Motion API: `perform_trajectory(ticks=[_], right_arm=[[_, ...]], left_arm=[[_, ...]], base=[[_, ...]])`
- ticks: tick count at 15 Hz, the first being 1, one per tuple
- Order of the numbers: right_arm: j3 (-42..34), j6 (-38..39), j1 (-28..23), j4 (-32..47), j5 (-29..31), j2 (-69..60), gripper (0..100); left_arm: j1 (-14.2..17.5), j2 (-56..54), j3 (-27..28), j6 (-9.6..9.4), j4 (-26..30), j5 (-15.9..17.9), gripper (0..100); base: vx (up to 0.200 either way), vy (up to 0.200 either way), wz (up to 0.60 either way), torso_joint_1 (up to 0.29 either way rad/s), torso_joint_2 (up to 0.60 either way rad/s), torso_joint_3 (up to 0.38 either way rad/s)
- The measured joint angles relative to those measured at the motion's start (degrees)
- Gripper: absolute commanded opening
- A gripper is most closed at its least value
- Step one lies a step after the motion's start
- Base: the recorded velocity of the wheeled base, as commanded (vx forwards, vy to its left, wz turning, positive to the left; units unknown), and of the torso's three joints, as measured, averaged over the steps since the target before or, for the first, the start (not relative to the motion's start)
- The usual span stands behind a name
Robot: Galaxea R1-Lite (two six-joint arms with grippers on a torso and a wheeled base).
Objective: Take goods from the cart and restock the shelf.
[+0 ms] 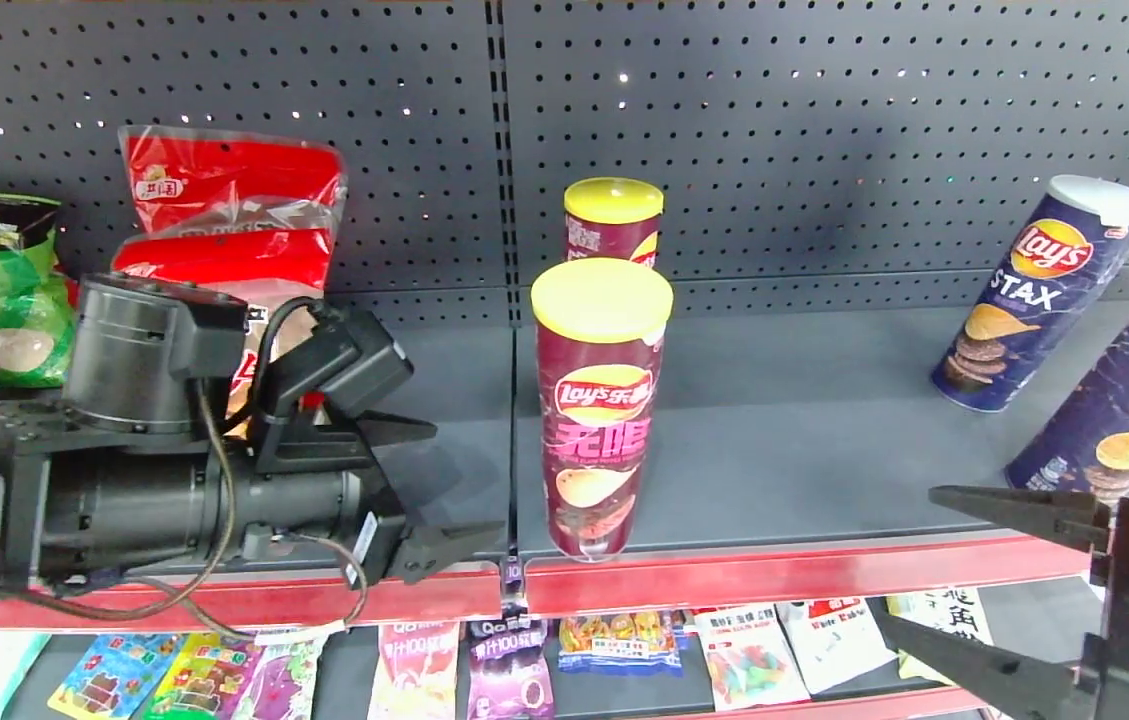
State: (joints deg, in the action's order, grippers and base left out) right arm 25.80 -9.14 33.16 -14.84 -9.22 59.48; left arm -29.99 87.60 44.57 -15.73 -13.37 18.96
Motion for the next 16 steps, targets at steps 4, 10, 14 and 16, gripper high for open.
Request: perform_trajectory(ticks=[4,10,14,16], right_arm=[[-1.0,0.0,-0.1,0.1,1.5,-4.9,100],[-1.1,0.2,-0.4,0.1,1.6,-6.5,100],[-1.1,0.2,-0.4,0.1,1.6,-6.7,100],[-1.2,0.2,-0.4,0.1,1.6,-6.7,100]], left_arm=[[-1.0,4.7,1.6,-0.06,-1.4,-0.4,100],[-1.8,9.3,6.0,-0.11,-1.5,-0.4,100],[-2.3,10.8,7.5,-0.11,-1.5,-0.4,100],[-2.4,11.0,7.6,-0.11,-1.5,-0.4,100]], base=[[0.0,0.0,0.0,0.0,0.0,0.0],[0.0,0.0,0.0,0.0,0.0,0.0],[0.0,0.0,0.0,0.0,0.0,0.0],[0.0,0.0,0.0,0.0,0.0,0.0]])
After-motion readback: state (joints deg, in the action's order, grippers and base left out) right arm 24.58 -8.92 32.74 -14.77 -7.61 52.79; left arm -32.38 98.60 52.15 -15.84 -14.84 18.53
